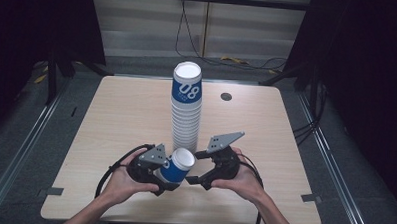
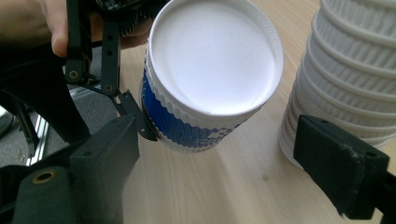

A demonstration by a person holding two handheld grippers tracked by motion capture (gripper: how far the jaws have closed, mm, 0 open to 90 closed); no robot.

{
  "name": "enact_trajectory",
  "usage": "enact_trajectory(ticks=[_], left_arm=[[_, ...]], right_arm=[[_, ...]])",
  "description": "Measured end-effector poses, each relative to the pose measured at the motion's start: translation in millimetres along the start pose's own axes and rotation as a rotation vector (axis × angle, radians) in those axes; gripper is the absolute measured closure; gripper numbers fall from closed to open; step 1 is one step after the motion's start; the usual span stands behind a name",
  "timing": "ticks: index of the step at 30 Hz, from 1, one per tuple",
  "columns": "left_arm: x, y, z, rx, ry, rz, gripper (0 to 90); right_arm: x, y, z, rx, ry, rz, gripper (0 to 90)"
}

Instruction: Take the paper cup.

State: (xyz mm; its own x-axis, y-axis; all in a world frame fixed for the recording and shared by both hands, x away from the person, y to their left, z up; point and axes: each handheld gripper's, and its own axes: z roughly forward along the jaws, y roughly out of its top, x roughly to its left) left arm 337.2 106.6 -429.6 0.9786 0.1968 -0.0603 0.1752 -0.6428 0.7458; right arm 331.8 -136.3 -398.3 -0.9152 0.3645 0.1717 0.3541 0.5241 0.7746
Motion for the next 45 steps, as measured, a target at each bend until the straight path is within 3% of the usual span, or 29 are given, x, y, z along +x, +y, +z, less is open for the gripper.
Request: enact_trajectory(ticks=[5,10,18,23,30,33,39,42,43,44,45], left_arm=[[-1.2,1.8,3.3,0.037,0.001,0.016,21.1],[-0.1,3.7,6.3,0.111,-0.006,0.052,21.0],[1.3,4.9,7.2,0.141,-0.009,0.067,21.0],[0.4,7.5,8.6,0.176,-0.024,0.081,21.0],[-1.5,10.6,15.1,0.243,-0.03,0.108,21.0],[-2.7,10.7,16.6,0.247,-0.029,0.107,21.0],[-3.3,13.7,22.5,0.307,-0.038,0.111,21.0],[-7.8,12.4,26.4,0.292,-0.032,0.078,21.0],[-5.1,14.6,24.7,0.331,-0.047,0.13,21.0],[-5.4,16.2,23.6,0.349,-0.055,0.151,21.0],[-7.7,16.1,24.1,0.316,-0.049,0.126,21.0]], right_arm=[[0.5,-2.3,4.9,0.061,0.0,-0.023,14.8],[1.1,-3.3,9.2,0.106,0.002,-0.039,17.3],[-1.9,-3.4,11.5,0.15,-0.013,-0.049,17.8],[-3.6,-3.5,13.9,0.176,0.001,-0.045,19.3],[-2.7,-4.2,17.4,0.248,-0.016,-0.066,19.5],[-2.1,-4.6,18.7,0.265,-0.012,-0.069,19.4],[-1.8,-4.2,24.3,0.3,0.006,-0.104,19.0],[-2.0,-3.6,25.2,0.314,0.008,-0.112,18.9],[-1.4,-3.4,25.3,0.316,0.014,-0.103,18.9],[-1.9,-2.9,25.9,0.314,0.025,-0.108,19.3],[-1.5,-3.0,26.6,0.317,0.035,-0.105,19.3]])
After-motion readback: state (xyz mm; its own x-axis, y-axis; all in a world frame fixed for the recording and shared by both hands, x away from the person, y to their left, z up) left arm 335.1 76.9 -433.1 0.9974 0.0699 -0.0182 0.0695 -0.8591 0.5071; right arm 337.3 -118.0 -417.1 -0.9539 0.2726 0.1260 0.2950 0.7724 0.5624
